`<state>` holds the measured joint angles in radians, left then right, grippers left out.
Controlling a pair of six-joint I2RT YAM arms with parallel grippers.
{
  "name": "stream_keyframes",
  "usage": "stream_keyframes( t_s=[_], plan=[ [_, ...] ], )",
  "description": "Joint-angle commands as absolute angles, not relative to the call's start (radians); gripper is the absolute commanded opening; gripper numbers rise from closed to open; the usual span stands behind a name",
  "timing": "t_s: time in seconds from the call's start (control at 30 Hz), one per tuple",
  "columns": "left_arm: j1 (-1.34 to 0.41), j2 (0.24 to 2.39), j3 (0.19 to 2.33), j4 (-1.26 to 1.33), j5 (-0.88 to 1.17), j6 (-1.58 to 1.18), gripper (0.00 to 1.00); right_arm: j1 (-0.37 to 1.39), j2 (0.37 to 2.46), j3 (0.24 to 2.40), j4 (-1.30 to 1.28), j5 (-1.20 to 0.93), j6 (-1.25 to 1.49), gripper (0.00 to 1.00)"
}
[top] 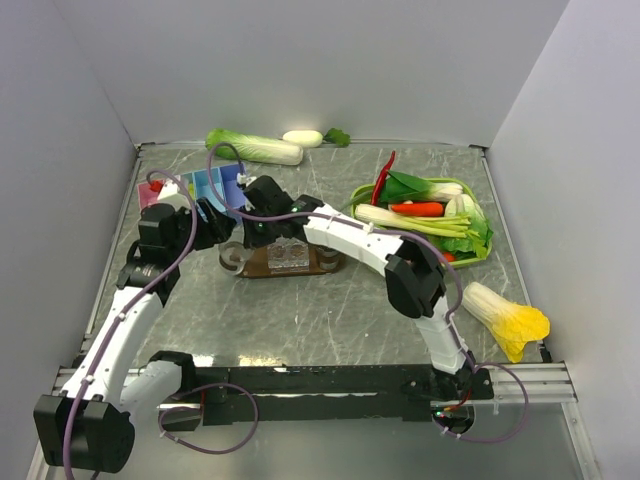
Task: Prepare toiletry sets of a toothbrush and toothpaste on the tray
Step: Pick up the cup from the storage box.
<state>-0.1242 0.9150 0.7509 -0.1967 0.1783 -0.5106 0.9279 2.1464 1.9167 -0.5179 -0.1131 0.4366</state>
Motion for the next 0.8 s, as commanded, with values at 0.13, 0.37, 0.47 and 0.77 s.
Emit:
stream_keyframes(
  t_s=[0.13, 0.37, 0.47, 0.77],
  plan=[
    [-0.127, 0.89, 0.79, -0.166, 0.336, -0.408, 0.7, 0.9, 1.95, 1.939, -0.475, -0.25, 0.255, 0.0],
    [-0.129, 0.923, 0.798, -0.169, 0.459, -0.37, 0.73, 0.896, 1.93, 1.951, -0.58, -0.351, 0.101, 0.0],
    [-0.127, 0.942, 0.804, -0.186, 0.495, -0.35, 0.73, 0.896, 1.925, 1.951, -0.617, -0.386, 0.046, 0.0],
    [-0.127, 0.962, 0.801, -0.212, 0.543, -0.304, 0.65, 0.894, 1.928, 1.985, -0.718, -0.408, -0.077, 0.0]
  ],
)
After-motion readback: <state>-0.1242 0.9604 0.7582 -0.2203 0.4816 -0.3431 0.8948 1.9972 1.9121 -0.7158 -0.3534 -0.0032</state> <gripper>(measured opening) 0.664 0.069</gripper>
